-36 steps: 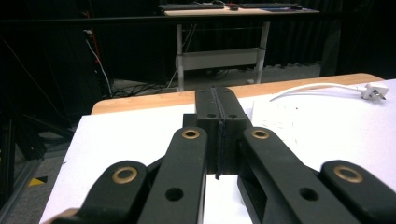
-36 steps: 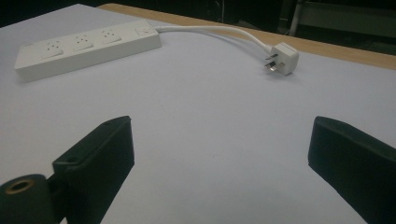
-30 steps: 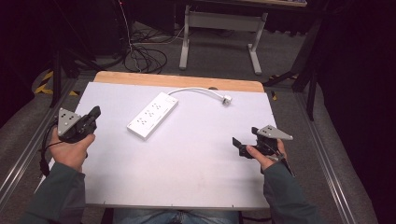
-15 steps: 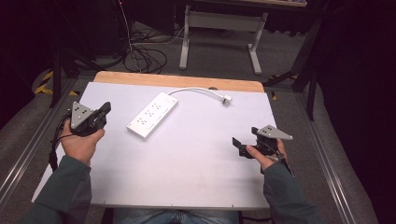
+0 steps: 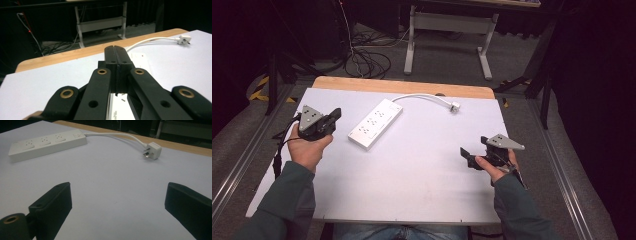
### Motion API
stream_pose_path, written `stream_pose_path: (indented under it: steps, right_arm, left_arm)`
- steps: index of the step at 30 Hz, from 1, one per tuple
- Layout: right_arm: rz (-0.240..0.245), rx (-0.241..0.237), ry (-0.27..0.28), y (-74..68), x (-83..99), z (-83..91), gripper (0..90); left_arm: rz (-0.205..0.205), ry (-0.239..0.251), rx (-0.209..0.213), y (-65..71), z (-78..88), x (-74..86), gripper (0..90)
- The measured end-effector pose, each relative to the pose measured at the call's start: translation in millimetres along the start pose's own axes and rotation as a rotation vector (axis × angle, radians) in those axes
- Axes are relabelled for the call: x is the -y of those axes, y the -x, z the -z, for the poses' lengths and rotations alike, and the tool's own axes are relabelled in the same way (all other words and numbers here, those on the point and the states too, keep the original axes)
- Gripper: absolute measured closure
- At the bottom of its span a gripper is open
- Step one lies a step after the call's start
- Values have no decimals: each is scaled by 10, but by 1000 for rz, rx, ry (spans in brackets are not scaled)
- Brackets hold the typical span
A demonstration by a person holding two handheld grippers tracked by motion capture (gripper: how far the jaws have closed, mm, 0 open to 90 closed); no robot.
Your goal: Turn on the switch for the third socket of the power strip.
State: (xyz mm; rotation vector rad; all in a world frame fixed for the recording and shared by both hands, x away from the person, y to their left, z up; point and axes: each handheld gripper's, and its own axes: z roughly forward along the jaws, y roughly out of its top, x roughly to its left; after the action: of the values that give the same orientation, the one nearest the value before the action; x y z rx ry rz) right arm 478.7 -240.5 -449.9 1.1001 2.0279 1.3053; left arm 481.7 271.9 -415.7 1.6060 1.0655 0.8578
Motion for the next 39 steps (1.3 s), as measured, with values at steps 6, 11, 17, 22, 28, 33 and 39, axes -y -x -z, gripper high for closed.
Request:
stream_pose_path:
  steps: [6, 11, 17, 22, 28, 33, 39]
  right_arm:
    - [2, -2, -2, 0, 1, -4, 80]
    - [9, -5, -2, -5, -1, -9, 82]
    - [9, -5, -6, -13, -4, -11, 83]
    - [10, -8, -7, -14, -4, -14, 84]
    - [14, -12, -8, -18, -5, -16, 85]
    - [19, -12, -11, -17, -6, -12, 90]
    - [13, -11, -15, -19, -5, -18, 91]
  left_arm:
    - [-3, -8, 19, 7, -72, -25, 900]
    - [-13, -21, 34, 29, -120, -33, 900]
    - [-21, -34, 49, 54, -204, -39, 900]
    - [-23, -57, 60, 61, -298, -30, 900]
    - [-32, -73, 69, 97, -381, -21, 900]
    - [-48, -86, 74, 110, -446, -24, 900]
    - [-60, -106, 89, 150, -528, -8, 900]
